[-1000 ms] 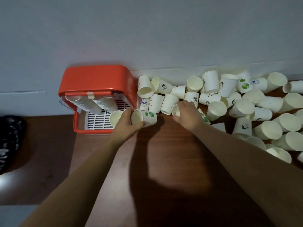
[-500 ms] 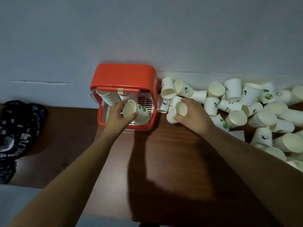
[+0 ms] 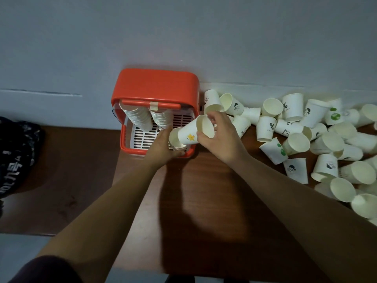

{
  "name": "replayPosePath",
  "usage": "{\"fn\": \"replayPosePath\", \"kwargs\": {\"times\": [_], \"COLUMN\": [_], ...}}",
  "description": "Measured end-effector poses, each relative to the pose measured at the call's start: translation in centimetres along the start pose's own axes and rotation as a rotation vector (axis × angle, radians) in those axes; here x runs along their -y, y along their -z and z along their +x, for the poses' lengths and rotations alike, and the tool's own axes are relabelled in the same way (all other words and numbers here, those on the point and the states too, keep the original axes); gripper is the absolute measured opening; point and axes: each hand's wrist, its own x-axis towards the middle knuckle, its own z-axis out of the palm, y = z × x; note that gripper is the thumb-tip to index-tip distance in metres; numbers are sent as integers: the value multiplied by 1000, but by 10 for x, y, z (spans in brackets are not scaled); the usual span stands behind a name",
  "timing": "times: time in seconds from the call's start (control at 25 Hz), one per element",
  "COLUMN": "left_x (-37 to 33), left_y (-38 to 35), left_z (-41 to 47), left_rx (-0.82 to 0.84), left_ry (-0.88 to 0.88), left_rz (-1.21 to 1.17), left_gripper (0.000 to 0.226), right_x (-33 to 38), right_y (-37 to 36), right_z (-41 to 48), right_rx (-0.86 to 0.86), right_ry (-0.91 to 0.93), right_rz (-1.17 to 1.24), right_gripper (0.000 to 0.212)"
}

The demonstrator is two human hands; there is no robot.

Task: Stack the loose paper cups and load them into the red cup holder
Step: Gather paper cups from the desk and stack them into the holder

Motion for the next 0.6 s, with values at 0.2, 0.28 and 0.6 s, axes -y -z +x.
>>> {"fn": "replayPosePath", "kwargs": {"times": [0.2,0.28,0.6], "left_x": [17,12,-15], "left_y": [21,26,16], "left_z": [-16,-19,-20], "left_rx": [76,51,48], "left_ry": [129,155,141], "left_rz": [-237,-338,-424], "left_gripper": [64,48,38], "right_x": [8,10,-9], "right_y": [-37,-52,-70], "right_z": [3,8,14], "right_rx": [66,74,85], "right_ry": [191,277,183], "right_rz": [-119,-216,-238], "right_gripper": [54,54,60]}}
